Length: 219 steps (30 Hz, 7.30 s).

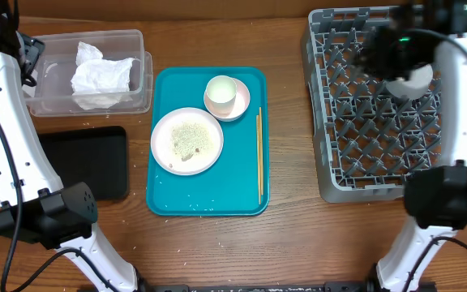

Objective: Sort waste into correct bins and load items into the dishwasher
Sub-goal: 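Release the bowl and move the right gripper back toward the tray, then grasp the white cup off the pink saucer with the right gripper, then carry the cup to the rack and place it beside the bowl, then release the cup and lift the right gripper out of the rack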

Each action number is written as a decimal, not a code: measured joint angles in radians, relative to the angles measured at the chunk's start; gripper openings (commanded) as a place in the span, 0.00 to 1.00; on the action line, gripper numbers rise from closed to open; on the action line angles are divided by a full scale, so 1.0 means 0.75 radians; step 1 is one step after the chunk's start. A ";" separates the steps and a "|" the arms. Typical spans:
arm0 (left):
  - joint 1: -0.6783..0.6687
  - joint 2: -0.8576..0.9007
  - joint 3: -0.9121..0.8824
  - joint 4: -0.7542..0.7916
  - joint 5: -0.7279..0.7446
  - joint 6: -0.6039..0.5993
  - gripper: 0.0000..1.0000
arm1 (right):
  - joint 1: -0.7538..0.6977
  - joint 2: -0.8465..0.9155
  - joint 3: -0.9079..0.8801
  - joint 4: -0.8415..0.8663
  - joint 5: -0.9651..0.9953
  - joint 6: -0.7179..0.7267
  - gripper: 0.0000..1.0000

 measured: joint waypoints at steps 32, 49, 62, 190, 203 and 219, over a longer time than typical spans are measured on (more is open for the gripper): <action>0.000 0.000 0.000 -0.001 -0.001 0.000 1.00 | 0.960 0.408 -0.068 0.752 0.685 -0.077 0.59; 0.000 0.000 0.000 -0.001 0.000 0.000 1.00 | 0.960 0.457 -0.081 0.704 0.699 -0.080 0.30; 0.000 0.000 0.000 0.000 0.000 0.000 1.00 | 0.959 0.460 -0.003 0.601 0.706 -0.065 0.04; 0.000 0.000 0.000 -0.001 -0.001 0.000 1.00 | -0.088 0.148 -0.281 0.234 0.695 0.202 0.04; 0.000 0.000 0.000 -0.001 -0.001 0.000 1.00 | -0.087 0.152 0.010 -0.139 0.849 0.262 0.08; 0.000 0.000 -0.001 -0.001 -0.001 0.000 1.00 | 0.443 0.177 0.234 0.347 0.225 0.067 0.72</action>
